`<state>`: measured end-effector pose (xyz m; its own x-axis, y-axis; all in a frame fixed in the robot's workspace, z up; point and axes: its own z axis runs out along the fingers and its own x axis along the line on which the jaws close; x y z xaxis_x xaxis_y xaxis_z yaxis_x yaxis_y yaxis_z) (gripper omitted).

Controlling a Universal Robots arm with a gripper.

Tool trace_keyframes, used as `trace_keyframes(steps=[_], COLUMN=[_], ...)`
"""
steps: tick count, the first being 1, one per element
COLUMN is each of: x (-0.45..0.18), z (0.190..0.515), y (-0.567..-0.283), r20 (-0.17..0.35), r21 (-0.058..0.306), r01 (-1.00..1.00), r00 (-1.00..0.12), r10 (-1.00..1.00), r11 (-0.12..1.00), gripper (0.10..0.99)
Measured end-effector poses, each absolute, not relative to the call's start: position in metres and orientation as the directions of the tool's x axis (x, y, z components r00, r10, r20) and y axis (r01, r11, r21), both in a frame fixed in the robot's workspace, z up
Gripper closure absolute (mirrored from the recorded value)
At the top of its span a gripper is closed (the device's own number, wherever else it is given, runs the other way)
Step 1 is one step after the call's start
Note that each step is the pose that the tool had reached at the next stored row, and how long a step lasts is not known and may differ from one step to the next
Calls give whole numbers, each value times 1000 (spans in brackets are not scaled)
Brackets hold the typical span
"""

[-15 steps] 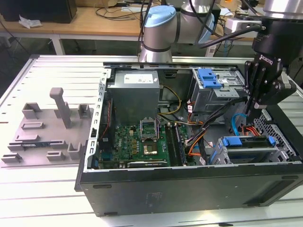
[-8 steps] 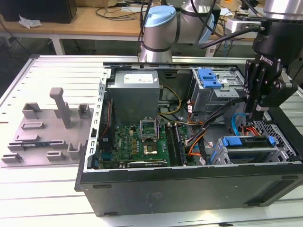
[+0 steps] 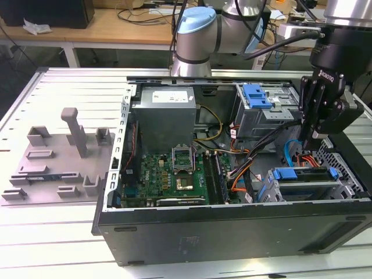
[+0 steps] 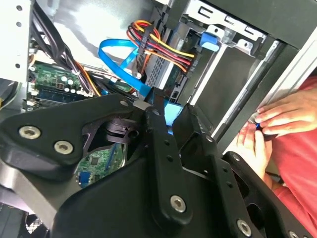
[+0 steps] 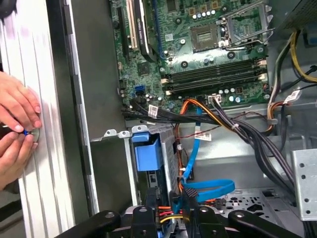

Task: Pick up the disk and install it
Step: 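Insert the second disk wire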

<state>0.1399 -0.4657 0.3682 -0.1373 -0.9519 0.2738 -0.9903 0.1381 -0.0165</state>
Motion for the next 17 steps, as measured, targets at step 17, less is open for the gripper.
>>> trace_keyframes(steps=[17], x=[140], z=[363], y=[-455], r20=[295], r21=[-19], r01=[-994], r00=[-110], r10=[-949], r11=[110], gripper=[827])
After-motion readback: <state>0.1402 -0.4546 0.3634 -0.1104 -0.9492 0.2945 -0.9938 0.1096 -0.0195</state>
